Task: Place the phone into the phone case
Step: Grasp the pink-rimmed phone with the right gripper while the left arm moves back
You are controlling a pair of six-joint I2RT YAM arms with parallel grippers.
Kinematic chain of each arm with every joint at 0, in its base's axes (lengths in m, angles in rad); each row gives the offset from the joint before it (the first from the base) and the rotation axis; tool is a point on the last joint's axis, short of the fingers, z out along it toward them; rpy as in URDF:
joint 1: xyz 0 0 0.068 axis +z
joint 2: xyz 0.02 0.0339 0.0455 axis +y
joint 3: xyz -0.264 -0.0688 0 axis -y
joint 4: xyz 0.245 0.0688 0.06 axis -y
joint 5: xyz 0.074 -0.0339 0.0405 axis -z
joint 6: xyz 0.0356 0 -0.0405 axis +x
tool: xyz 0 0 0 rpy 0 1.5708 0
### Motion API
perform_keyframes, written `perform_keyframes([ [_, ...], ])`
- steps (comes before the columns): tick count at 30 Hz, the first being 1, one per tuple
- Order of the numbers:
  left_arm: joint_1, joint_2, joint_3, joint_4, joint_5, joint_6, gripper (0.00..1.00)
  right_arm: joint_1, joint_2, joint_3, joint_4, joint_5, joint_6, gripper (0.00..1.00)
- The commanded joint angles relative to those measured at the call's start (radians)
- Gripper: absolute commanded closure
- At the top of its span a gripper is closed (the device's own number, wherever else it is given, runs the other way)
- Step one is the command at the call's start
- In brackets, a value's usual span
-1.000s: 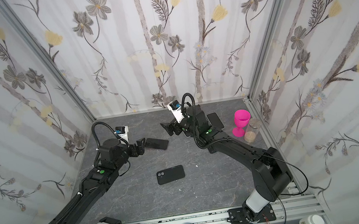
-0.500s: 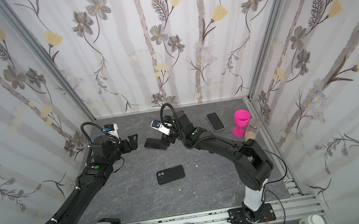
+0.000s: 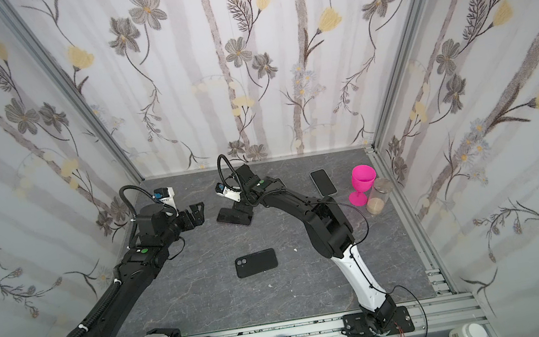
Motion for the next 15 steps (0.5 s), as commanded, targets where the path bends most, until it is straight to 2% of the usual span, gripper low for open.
perform_keyframes([
  [1,0.004,0.001,-0.002,0.039,-0.002,-0.014,0.0,0.002,0.02,0.015,-0.061,0.005,0.023,0.03],
  [15,0.008,-0.003,-0.007,0.049,0.016,-0.019,0.0,0.002,0.106,0.037,-0.066,-0.037,0.044,0.03],
])
